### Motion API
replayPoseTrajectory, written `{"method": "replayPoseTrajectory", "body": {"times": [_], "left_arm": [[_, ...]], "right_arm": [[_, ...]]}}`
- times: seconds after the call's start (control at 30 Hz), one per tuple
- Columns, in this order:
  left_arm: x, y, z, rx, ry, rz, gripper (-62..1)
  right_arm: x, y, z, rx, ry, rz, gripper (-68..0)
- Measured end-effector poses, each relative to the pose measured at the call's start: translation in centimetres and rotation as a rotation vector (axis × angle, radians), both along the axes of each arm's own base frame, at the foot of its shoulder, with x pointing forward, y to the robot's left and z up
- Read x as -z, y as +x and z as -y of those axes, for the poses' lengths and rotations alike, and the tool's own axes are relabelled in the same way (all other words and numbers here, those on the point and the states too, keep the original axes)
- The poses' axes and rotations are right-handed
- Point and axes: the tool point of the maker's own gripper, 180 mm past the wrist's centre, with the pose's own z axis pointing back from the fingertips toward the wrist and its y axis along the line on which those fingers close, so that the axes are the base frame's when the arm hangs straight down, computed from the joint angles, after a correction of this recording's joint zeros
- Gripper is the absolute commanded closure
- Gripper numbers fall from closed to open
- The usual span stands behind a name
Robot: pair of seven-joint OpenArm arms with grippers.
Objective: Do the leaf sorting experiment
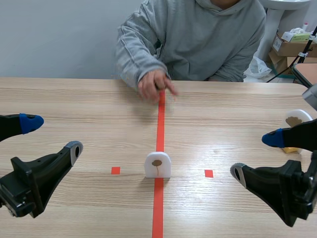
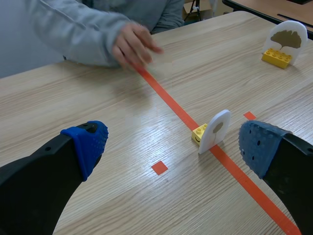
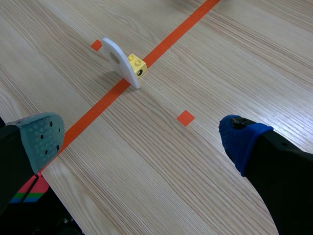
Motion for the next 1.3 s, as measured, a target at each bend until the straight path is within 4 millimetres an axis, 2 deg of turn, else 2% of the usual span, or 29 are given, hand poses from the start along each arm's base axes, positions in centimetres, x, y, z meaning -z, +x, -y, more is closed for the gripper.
{"method": "replayPoseTrajectory", "body": {"times": [1.3], "left_arm": [[0.00, 0.00, 0.00, 0.000, 0.000, 0.000, -57.2]], "right_arm": [[-0.22, 0.03, -0.12, 0.003, 0.018, 0.000, -67.9]]}}
